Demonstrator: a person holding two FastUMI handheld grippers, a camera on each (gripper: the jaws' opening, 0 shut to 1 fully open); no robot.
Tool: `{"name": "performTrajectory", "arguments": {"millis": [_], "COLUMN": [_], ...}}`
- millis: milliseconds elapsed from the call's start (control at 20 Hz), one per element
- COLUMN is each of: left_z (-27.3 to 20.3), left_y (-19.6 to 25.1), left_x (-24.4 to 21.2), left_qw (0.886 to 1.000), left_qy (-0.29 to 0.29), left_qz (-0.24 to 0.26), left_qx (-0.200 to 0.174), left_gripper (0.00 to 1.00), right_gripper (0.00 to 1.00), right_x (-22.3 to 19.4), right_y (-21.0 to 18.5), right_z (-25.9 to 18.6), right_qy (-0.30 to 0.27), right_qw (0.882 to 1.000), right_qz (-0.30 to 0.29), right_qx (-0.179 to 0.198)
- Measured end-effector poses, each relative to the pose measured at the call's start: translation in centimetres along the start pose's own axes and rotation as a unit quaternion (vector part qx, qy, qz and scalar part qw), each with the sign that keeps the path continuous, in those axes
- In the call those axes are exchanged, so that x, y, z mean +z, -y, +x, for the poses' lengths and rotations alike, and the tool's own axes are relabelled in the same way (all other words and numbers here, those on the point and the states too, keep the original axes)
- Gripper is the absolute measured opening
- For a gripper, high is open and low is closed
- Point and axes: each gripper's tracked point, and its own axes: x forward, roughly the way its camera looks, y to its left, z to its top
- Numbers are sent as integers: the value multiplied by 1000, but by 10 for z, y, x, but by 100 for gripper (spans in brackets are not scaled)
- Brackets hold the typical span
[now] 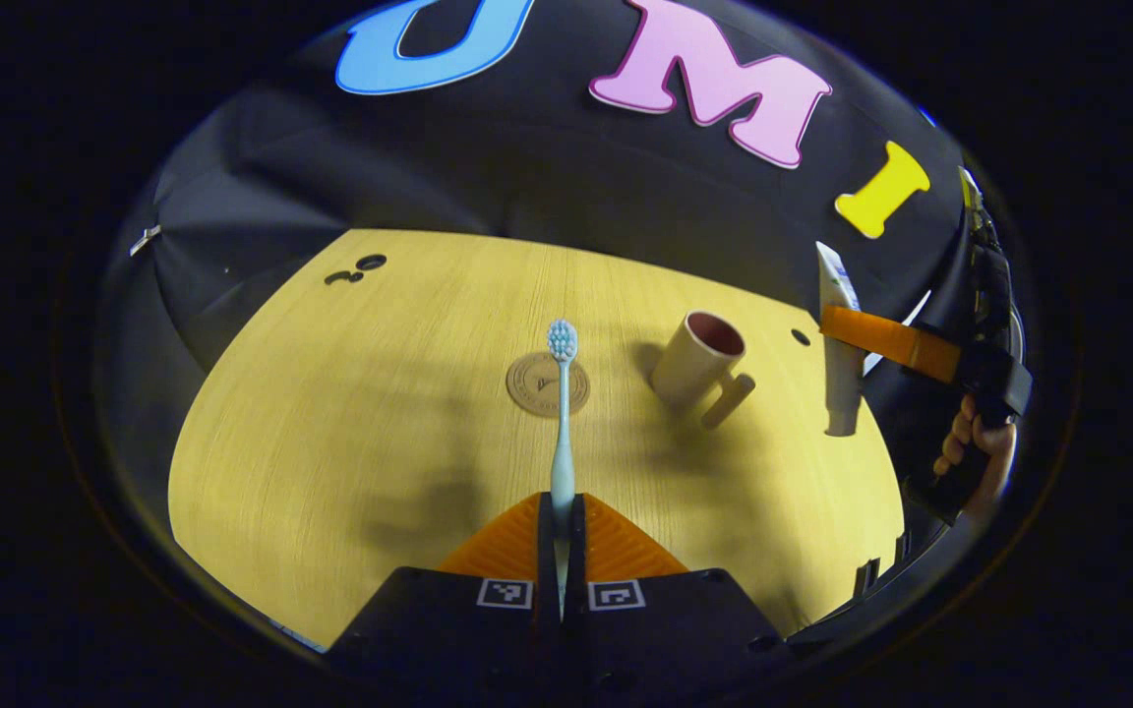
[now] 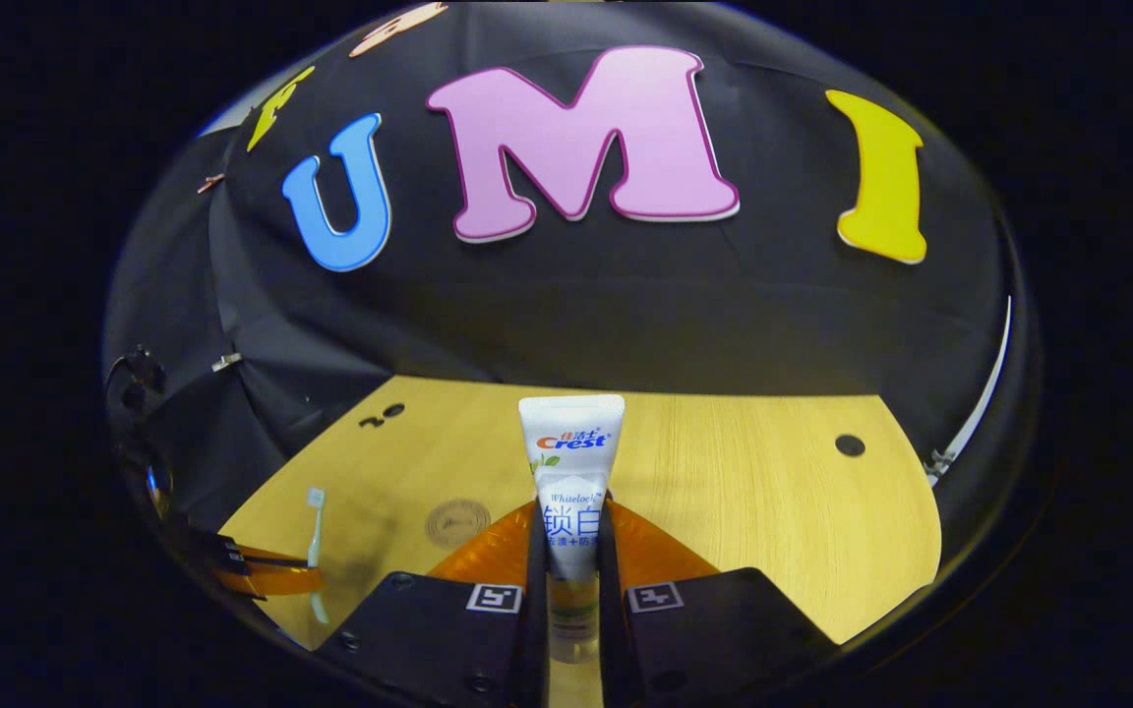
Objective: Put the toothbrush and toothpaste on the desktop into the cup, then pick up the cup and place it on the coaster on the desktop.
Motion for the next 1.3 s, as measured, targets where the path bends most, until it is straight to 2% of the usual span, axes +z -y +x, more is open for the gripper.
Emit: {"name": "performTrajectory", "arguments": {"millis": [300, 500, 800, 850, 900, 1000, 1150, 1200, 1250, 1300], "left_z": [-7, -1, 14, 17, 20, 26, 30, 32, 35, 38], "left_y": [11, 16, 29, 32, 35, 40, 49, 51, 53, 56], "left_x": [42, 57, 75, 77, 78, 81, 82, 83, 84, 86], "left_qw": [998, 995, 991, 990, 990, 989, 988, 988, 987, 987], "left_qy": [62, 95, 132, 137, 142, 147, 152, 155, 158, 160], "left_qz": [5, -6, -12, -14, -14, -15, -19, -19, -17, -15], "left_qx": [-3, 3, -1, -3, -5, -10, -19, -20, -21, -22], "left_gripper": [6, 6, 6, 11, 6, 6, 6, 6, 6, 6], "right_gripper": [24, 24, 24, 24, 24, 24, 31, 48, 43, 51], "right_x": [42, 24, -13, -19, -24, -36, -52, -47, -49, -51], "right_y": [-7, -4, 5, 6, 7, 6, 0, -2, 0, 2], "right_z": [55, 93, 133, 136, 136, 139, 137, 132, 131, 128], "right_qy": [93, 105, 104, 105, 107, 104, 94, 106, 106, 102], "right_qw": [996, 994, 994, 994, 994, 994, 995, 994, 994, 995], "right_qz": [8, -18, 13, 12, 14, 15, 12, 11, 7, 9], "right_qx": [14, 12, 4, 3, 0, 1, 14, 19, 13, 16]}}
